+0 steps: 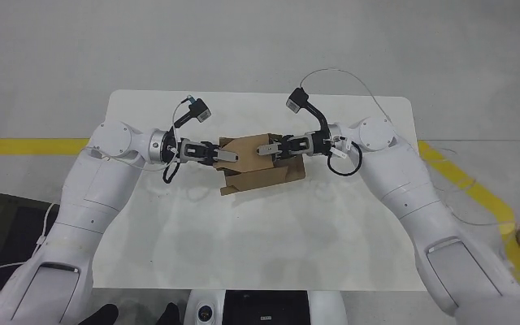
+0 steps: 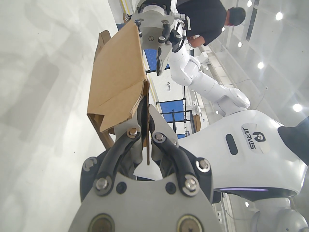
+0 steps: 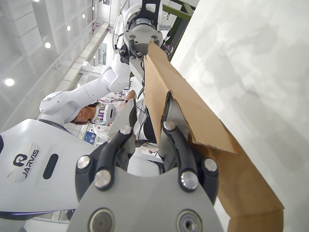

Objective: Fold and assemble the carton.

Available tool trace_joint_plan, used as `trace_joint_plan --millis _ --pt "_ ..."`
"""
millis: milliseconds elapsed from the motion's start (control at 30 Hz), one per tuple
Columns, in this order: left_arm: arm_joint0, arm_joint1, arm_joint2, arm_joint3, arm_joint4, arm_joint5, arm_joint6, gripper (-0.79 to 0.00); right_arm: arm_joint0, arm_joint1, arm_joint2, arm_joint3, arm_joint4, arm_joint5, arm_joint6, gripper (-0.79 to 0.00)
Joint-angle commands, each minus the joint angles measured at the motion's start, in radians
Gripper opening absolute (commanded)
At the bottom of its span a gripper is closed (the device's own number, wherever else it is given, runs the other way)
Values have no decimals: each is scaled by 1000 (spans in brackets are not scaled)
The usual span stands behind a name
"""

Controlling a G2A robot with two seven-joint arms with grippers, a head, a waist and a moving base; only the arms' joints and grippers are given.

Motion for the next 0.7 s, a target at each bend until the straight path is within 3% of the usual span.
trace_joint_plan --millis 0,367,600,667 --pt "0 0 0 0 0 1 -1 -785 5 -4 -8 6 -1 2 2 -600" --pt "2 0 4 -7 1 2 -3 -785 19 -21 -38 27 14 0 0 -640" --pt "1 0 6 -4 1 3 -4 -785 24 -26 -45 36 23 0 0 -785" --pt "0 0 6 -3 3 2 -3 -785 25 -26 -46 38 25 1 1 -785"
